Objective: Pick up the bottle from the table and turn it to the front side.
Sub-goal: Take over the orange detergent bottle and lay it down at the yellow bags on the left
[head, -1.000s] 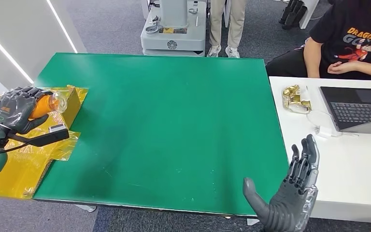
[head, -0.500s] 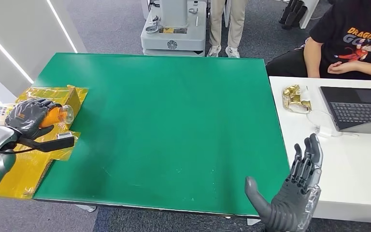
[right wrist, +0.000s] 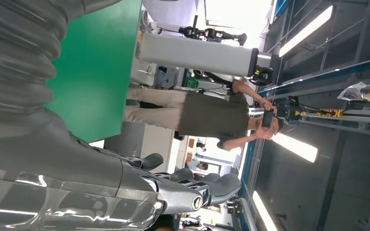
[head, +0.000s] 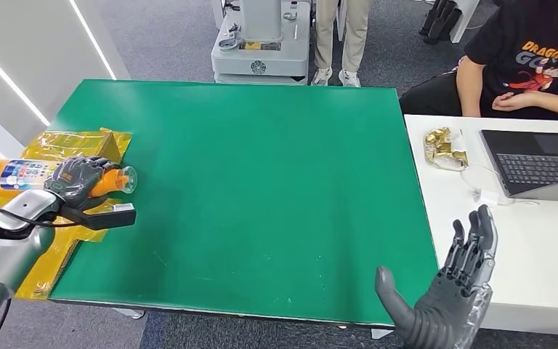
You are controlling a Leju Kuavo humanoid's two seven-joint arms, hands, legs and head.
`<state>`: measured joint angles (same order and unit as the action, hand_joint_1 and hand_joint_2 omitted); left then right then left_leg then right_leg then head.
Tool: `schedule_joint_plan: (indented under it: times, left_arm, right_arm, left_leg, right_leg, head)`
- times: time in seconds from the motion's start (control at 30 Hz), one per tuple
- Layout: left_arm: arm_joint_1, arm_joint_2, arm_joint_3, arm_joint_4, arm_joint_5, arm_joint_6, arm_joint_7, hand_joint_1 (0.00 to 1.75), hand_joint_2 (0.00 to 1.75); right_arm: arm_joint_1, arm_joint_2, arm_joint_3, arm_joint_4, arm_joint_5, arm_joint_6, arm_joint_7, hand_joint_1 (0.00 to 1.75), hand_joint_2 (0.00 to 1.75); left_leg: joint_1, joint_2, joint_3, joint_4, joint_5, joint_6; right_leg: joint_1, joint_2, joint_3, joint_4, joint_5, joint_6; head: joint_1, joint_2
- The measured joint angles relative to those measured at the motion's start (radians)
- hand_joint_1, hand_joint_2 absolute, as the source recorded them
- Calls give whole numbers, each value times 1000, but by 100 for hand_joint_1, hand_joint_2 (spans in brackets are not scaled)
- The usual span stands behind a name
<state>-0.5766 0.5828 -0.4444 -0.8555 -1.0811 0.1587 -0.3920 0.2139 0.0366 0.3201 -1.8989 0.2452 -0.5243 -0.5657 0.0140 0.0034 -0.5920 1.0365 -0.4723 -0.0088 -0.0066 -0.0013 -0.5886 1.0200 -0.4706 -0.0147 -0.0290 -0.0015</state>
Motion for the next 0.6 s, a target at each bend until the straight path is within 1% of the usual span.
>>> schedule_joint_plan:
  times: [0.4,0.6]
  left_arm:
    - [3,6,-29,42,24,-11,-14,175,175]
    - [40,18,-35,46,40,2,-14,175,175]
  right_arm:
    - [2,0,-1,0,-8,-9,-2,0,175]
    - [2,0,-1,0,-18,-7,-4,0,175]
  left_leg:
    - [0,0,0,0,0,0]
    - [0,0,0,0,0,0]
  right_leg:
    - [0,0,0,0,0,0]
    - [0,0,0,0,0,0]
  head:
    - [0,0]
    - [0,0]
